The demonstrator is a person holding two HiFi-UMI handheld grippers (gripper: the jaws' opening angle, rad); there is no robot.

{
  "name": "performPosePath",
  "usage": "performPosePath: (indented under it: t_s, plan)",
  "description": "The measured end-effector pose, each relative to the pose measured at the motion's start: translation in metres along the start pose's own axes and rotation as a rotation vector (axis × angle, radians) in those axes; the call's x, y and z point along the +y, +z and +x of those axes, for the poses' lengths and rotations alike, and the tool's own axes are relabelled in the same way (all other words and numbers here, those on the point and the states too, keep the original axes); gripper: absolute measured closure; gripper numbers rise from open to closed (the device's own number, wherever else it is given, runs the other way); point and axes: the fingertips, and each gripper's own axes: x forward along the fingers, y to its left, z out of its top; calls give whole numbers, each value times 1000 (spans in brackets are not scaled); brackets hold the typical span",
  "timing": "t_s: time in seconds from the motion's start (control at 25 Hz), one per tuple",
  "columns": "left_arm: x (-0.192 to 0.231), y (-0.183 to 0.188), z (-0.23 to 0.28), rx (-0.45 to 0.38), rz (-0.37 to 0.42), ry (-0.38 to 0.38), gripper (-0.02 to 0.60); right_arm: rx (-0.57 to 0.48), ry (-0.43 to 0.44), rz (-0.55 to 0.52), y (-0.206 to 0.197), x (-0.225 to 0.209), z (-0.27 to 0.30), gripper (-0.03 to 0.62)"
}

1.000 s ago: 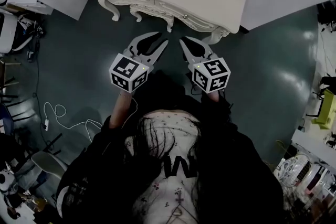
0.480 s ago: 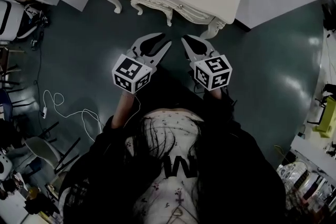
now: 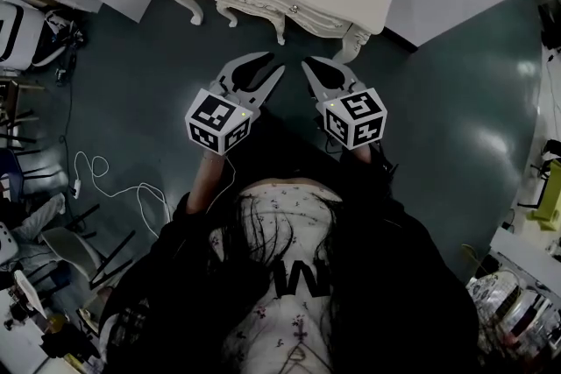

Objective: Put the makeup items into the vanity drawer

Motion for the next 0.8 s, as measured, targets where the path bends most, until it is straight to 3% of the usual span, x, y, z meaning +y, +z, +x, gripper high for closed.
performPosePath:
  t_s: [0.8]
  plan:
    - [-24,1,9,-21,1,-15,472,15,-5,-37,-6,-6,-20,565]
